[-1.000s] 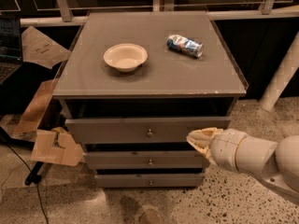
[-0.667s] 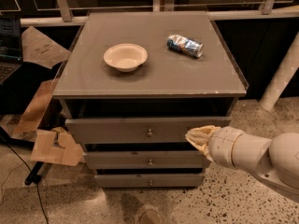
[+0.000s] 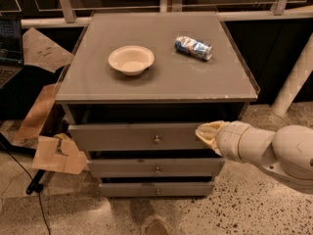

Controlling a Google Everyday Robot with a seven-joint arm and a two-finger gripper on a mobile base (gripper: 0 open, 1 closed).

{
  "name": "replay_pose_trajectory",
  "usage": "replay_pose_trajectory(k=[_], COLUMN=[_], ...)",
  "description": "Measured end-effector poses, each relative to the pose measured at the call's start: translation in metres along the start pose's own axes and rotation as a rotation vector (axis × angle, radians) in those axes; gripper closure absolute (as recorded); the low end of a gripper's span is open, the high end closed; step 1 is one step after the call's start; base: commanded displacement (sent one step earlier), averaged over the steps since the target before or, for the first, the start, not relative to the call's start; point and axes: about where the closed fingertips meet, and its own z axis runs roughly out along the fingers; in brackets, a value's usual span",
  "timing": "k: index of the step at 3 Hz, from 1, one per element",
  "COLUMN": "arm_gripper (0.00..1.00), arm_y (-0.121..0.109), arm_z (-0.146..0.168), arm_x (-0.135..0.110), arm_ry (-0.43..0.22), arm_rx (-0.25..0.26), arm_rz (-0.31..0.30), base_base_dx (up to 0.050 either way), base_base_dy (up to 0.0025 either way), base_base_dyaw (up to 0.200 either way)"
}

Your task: Open top drawer

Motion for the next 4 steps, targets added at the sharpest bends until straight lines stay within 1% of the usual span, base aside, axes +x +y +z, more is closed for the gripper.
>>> replay_pose_trajectory(k=[1, 2, 3, 4], arm_gripper=[1.00, 1.00, 1.00, 1.00], arm_y=[-0.014, -0.037, -0.057, -0.057], arm_z=[0.004, 0.016, 0.030, 0.030], arm_x=[0.002, 0.006, 0.016, 0.016], arm_ry=[-0.033, -0.071, -0.093, -0.093], arm_rx=[0.093, 0.207, 0.286, 0.286], arm_rz=[0.030, 0.051, 0.078, 0.079], base_base_dx=[0.000, 0.000, 0.000, 0.000], base_base_dy=[0.00000, 0.00000, 0.00000, 0.00000], base_base_dyaw=[0.000, 0.000, 0.000, 0.000])
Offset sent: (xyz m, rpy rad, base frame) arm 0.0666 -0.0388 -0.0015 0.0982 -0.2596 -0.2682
